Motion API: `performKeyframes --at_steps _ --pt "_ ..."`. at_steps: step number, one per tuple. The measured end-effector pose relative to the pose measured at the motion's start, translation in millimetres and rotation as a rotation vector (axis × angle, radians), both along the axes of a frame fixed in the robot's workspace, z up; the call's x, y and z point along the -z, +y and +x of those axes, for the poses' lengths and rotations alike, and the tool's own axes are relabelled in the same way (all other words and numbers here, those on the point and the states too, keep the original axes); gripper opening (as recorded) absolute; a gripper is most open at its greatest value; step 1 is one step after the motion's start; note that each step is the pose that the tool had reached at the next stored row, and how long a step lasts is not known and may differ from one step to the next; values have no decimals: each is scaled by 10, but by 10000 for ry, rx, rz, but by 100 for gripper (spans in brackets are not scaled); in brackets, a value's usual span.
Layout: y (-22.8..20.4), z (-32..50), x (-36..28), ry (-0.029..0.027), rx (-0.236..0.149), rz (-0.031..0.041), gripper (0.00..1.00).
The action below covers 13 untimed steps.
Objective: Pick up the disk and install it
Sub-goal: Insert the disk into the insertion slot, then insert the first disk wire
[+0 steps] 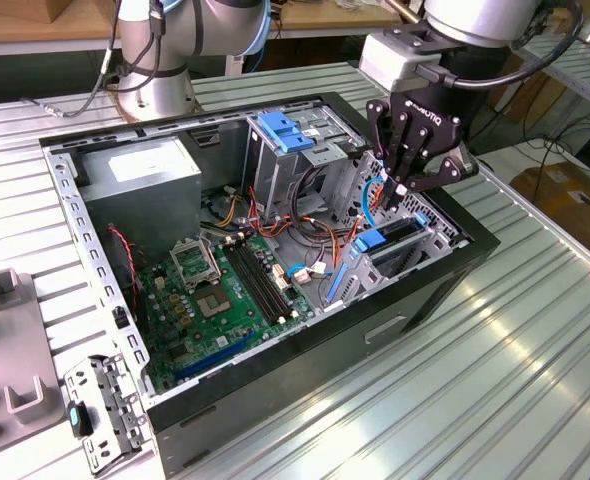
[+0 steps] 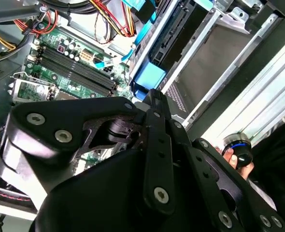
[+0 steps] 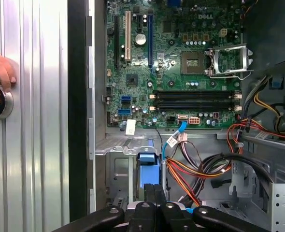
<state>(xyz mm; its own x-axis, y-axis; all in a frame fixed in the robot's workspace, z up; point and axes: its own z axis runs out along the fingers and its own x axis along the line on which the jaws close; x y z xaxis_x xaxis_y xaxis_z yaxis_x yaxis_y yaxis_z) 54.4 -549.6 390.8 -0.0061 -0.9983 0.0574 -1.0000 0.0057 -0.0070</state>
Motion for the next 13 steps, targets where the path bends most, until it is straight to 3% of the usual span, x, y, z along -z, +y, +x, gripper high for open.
performKeyframes --at_steps 3,13 --pt "0 0 84 0 0 0 11" --pt "0 0 88 0 0 0 11"
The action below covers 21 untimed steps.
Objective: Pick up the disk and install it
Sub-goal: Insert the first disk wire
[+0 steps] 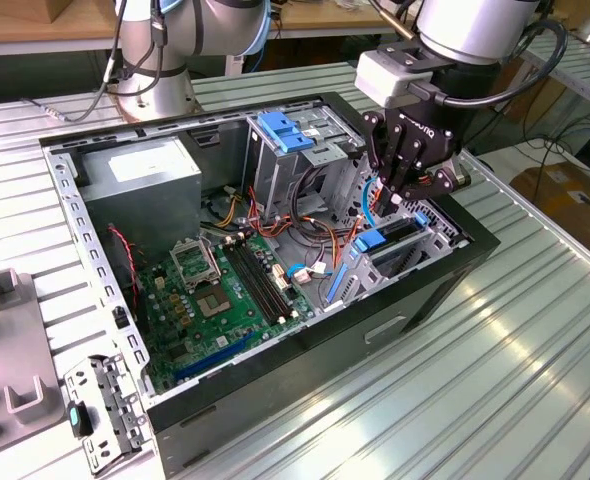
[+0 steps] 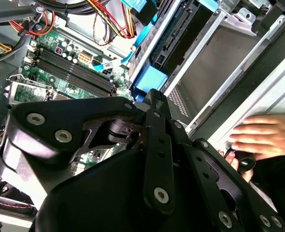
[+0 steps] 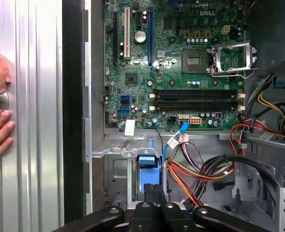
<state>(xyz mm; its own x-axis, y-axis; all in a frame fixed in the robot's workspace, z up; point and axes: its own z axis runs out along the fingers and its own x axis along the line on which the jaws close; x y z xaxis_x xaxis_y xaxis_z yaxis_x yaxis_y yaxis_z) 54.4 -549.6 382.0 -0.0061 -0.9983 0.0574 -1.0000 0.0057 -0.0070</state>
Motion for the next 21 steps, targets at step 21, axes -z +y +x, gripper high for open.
performKeyframes --at_steps 21 --pt "4 692 -128 14 -1009 -6 11"
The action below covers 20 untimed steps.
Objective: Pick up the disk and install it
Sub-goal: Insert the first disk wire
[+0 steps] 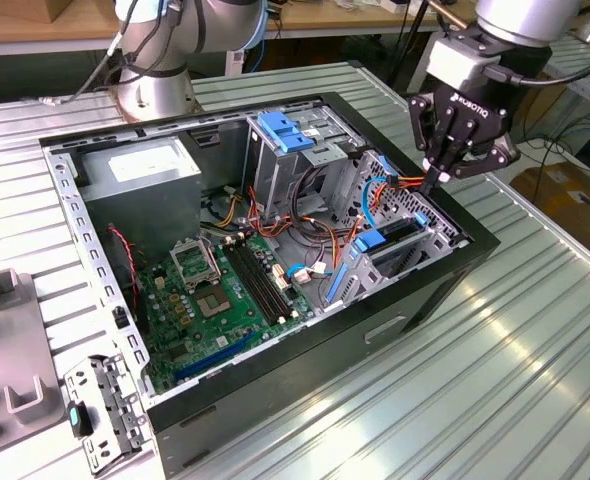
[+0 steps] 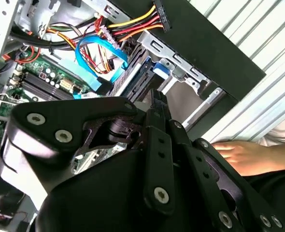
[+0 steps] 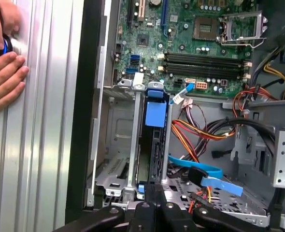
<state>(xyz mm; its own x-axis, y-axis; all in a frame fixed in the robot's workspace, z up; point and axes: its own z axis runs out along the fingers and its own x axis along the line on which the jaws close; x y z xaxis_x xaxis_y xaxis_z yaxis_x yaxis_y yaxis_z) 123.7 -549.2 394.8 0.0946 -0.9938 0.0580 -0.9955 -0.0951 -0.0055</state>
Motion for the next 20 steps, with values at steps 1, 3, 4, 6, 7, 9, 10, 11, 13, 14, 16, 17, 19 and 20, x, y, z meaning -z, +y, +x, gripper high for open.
performKeyframes --at_steps 1,3,4,6,7,9,10,11,13,14,16,17,19,20 --pt "0 12 0 8 -29 1 11" --pt "6 49 -1 16 -80 -3 11" --pt "11 88 -2 19 -87 -8 11" --pt "20 145 -1 22 -98 -11 11" --pt "27 175 -1 23 -103 -13 11" --pt "41 232 1 24 -114 -16 11" --pt "49 264 5 24 -123 -19 11" --pt "56 287 8 24 -132 -23 11" --pt "83 350 26 24 -171 -39 11" --pt "95 362 30 24 -195 -41 11" --pt "101 364 32 24 -467 -41 11" --pt "101 364 32 23 -740 -42 11" --pt "101 364 33 22 -1116 -42 11" --pt "101 364 33 22 -1290 -43 11"
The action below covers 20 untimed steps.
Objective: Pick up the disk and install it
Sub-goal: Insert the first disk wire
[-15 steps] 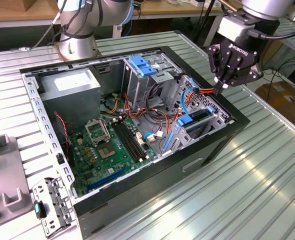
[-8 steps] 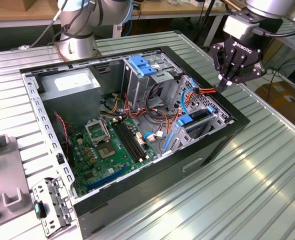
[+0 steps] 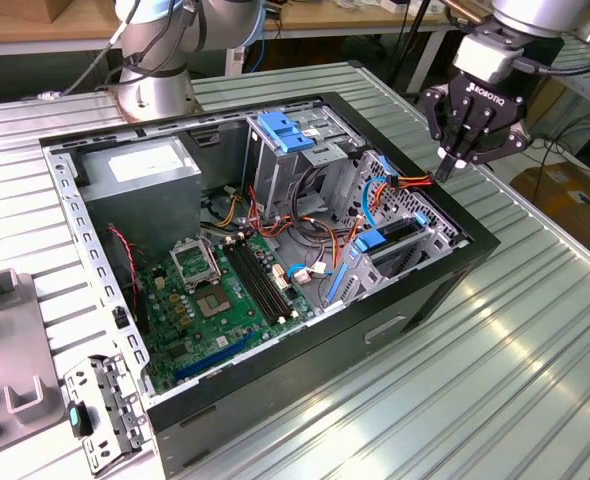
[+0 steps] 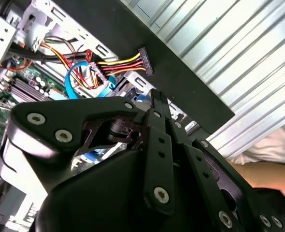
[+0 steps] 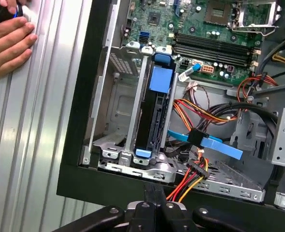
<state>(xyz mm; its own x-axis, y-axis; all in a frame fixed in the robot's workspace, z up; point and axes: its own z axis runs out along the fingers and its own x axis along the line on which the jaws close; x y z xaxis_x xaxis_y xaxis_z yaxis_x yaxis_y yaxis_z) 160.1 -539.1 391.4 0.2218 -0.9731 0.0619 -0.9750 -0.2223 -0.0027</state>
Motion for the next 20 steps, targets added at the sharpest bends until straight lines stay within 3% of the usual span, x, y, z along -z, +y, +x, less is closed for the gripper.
performKeyframes --at_steps 6,14,15,18,20 --pt "0 7 7 1 -1186 1 11" --pt "14 128 12 0 -1776 1 19" --pt "14 131 15 0 -2076 0 25" --pt "16 132 45 -2 -3130 18 25" --pt "34 131 63 -6 -3639 42 26"
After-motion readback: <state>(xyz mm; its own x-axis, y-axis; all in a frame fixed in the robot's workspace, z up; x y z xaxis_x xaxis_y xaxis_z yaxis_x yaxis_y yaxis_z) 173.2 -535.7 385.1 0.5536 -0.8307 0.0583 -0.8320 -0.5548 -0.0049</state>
